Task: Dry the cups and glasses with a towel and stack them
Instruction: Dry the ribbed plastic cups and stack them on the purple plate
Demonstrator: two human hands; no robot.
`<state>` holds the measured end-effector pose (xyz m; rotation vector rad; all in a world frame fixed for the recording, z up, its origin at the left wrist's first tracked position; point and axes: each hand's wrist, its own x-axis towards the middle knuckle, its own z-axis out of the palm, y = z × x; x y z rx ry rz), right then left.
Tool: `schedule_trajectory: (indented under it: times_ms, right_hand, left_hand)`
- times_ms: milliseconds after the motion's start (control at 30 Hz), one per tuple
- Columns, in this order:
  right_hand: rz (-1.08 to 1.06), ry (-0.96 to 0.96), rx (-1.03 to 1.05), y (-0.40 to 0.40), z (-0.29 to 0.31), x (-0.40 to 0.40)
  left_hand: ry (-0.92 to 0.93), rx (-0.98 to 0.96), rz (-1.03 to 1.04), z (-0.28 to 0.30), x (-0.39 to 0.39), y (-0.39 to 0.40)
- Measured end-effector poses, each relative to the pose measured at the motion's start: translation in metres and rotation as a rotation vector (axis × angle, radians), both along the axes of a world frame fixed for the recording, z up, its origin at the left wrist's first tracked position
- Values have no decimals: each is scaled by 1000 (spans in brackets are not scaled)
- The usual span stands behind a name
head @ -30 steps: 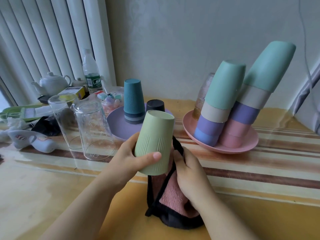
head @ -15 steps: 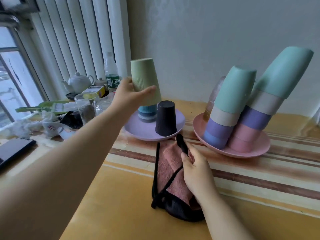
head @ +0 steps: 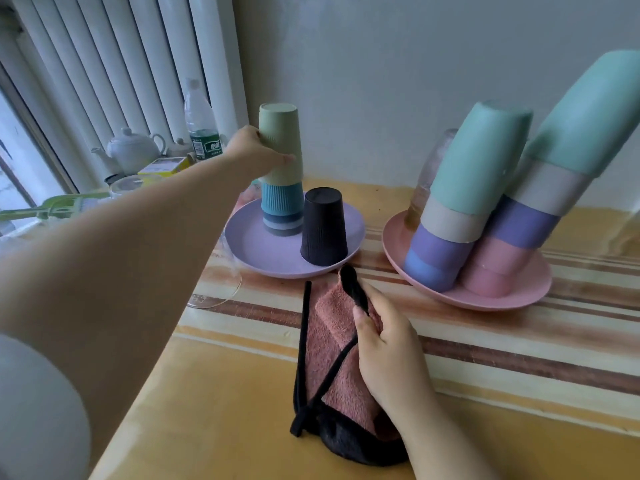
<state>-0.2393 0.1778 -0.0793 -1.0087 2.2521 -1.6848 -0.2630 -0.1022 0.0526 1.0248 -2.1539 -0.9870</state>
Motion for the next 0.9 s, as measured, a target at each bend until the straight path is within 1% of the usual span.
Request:
schedule_trajectory:
  times_ms: [100, 233, 333, 400, 467, 500, 533, 567, 633, 667, 700, 733, 767, 900]
  right_hand:
    - [-1, -27, 1, 0, -1, 0]
    - [-11, -19, 7, 0, -2, 1]
    - [-13, -14, 3, 0, -2, 1]
    - [-12, -15, -4, -1, -2, 1]
    - [-11, -17, -10, -1, -2, 1]
    - [-12, -18, -12, -1, -2, 1]
    - [-15, -19, -12, -1, -1, 1]
    - [-16, -25, -12, -1, -1, 1]
    - [-10, -43, -12, -1, -1, 0]
    - [-8, -48, -12, -1, -1, 0]
    - [-7, -49, -14, -1, -1, 0]
    - [-7, -50, -14, 0, -1, 0]
    - [-7, -50, -13, 0, -1, 0]
    - [-7, -52, -7, 0, 1, 1]
  left_hand:
    - [-94, 2, 9, -18, -4, -3]
    - [-193, -5, 44, -35, -8, -2]
    - [-232, -54, 84, -38, -10, 7]
    - [-162, -110, 160, -41, -8, 21]
    - [41, -247, 218, -51, 0, 41]
    - [158, -319, 198, -58, 5, 53]
    - [255, -344, 151, -66, 10, 64]
    - [331, -288, 89, -75, 15, 75]
    - [396, -7, -53, -88, 22, 90]
    - [388, 138, -126, -93, 23, 93]
    - [344, 241, -190, -96, 22, 94]
    - [275, 287, -230, -99, 20, 94]
    - [205, 292, -239, -101, 17, 92]
    - [-6, 229, -164, -103, 4, 83]
